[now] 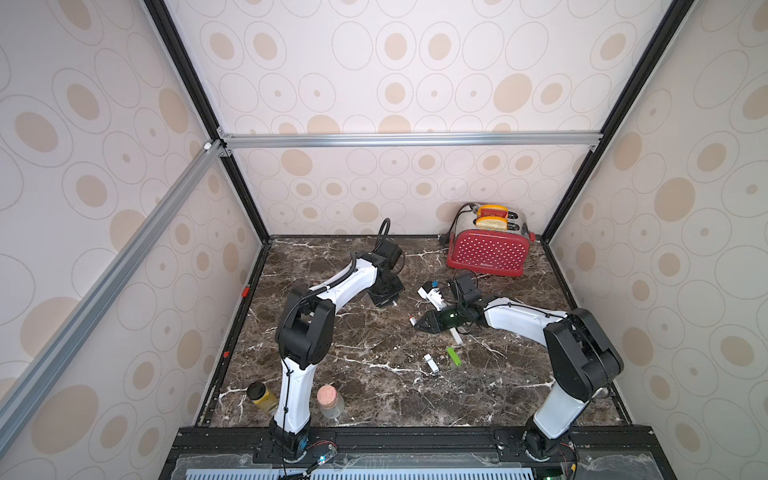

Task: Close the usb drive cover
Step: Pick up the cover from the center of the board, then close the cover of the USB drive.

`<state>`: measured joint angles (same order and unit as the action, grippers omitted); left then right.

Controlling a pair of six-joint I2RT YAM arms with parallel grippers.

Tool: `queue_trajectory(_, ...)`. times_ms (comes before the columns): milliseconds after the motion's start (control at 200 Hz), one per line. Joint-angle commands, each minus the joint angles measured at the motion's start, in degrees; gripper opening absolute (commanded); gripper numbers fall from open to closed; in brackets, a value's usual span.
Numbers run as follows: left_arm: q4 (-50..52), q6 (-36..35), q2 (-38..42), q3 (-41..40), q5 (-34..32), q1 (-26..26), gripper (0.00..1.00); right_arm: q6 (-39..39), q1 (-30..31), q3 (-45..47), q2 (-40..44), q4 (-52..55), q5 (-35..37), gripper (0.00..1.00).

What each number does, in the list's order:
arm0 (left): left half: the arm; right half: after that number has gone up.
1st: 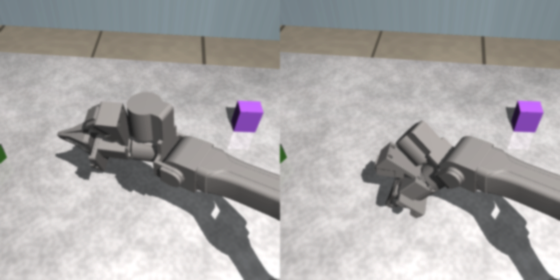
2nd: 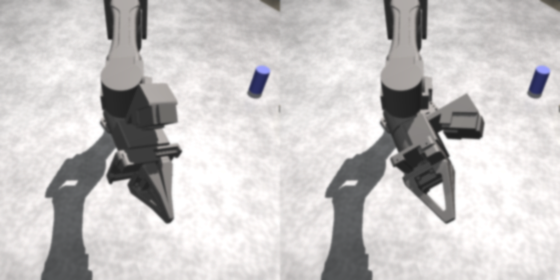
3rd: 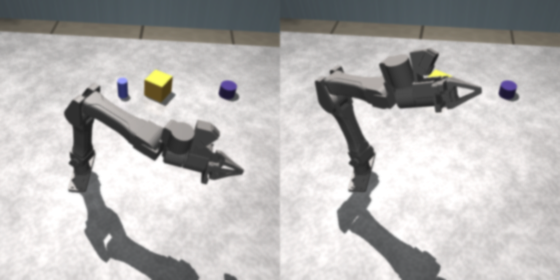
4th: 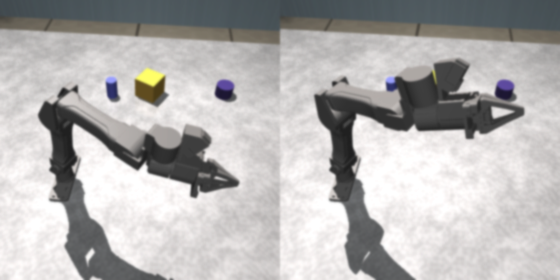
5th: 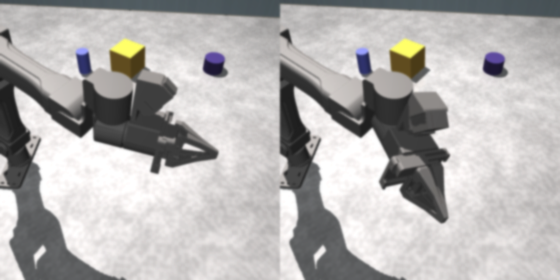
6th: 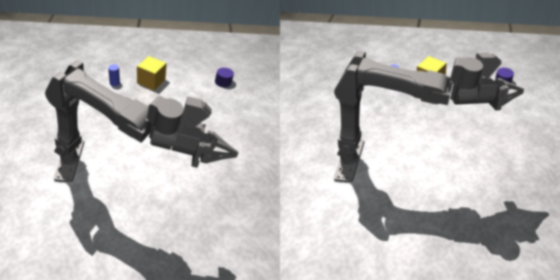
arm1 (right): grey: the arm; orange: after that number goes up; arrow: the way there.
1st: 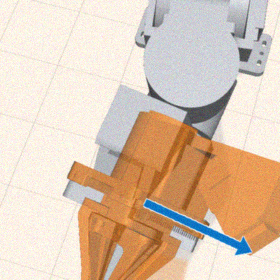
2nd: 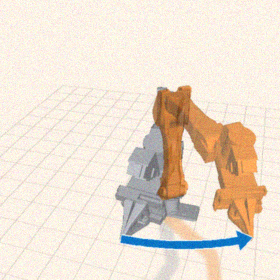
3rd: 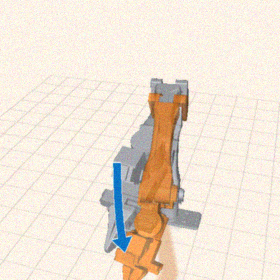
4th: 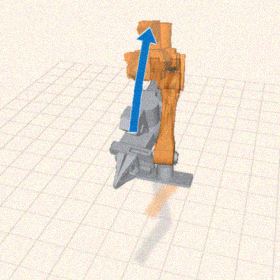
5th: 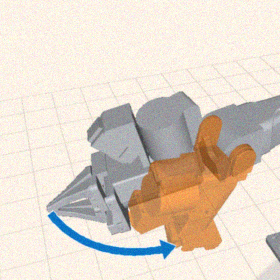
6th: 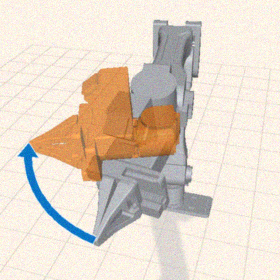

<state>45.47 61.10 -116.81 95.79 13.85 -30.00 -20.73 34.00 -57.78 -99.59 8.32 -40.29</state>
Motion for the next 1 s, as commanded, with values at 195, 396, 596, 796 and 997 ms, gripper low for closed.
queue_trajectory(195,-11.3,0.0,5.9,-5.9,3.3,-0.7,0.00,-1.9,-1.2,1.4,-1.8,-4.7,-5.5,0.00)
queue_trajectory(396,-17.3,-0.6,7.5,-10.0,5.4,-0.9,0.00,-2.7,-1.6,1.9,-2.1,-6.4,-7.2,0.00)
queue_trajectory(596,-21.0,-1.1,8.6,-11.9,7.1,-0.9,0.00,-2.9,-1.9,2.0,-2.5,-7.1,-7.9,0.00)
queue_trajectory(796,-22.5,-1.2,9.0,-12.6,7.8,-1.1,0.00,-3.1,-2.3,1.9,-3.3,-7.6,-8.1,0.00)
queue_trajectory(997,-22.7,-1.9,9.4,-14.0,7.8,-1.5,0.00,-3.4,-2.8,2.2,-3.1,-8.0,-7.9,0.00)
